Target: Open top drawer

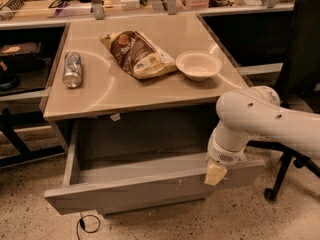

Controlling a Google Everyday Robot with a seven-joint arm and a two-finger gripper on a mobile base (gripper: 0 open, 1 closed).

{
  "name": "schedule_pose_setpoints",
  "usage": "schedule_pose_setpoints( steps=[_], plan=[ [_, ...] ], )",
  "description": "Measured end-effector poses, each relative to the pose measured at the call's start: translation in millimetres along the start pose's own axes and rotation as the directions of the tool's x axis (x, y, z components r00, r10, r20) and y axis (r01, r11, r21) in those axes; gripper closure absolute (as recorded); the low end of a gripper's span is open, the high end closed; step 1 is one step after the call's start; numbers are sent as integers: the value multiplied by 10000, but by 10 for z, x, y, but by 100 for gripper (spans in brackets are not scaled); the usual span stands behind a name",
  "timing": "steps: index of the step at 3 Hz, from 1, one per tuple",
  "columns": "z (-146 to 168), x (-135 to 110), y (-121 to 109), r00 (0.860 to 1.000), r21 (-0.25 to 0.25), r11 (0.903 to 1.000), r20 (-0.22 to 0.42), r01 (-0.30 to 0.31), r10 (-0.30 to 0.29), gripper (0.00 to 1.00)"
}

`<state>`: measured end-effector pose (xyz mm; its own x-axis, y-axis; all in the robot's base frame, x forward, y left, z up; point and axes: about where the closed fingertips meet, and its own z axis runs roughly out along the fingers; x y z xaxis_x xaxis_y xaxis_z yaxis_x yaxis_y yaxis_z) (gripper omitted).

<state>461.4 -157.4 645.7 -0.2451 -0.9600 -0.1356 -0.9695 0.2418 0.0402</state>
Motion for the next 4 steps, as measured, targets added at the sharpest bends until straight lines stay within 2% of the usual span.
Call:
schedule_pose_setpoints(
  steps=[4],
  plan=[
    [-18,92,175,9996,-81,9996,11,-285,285,100]
  ],
)
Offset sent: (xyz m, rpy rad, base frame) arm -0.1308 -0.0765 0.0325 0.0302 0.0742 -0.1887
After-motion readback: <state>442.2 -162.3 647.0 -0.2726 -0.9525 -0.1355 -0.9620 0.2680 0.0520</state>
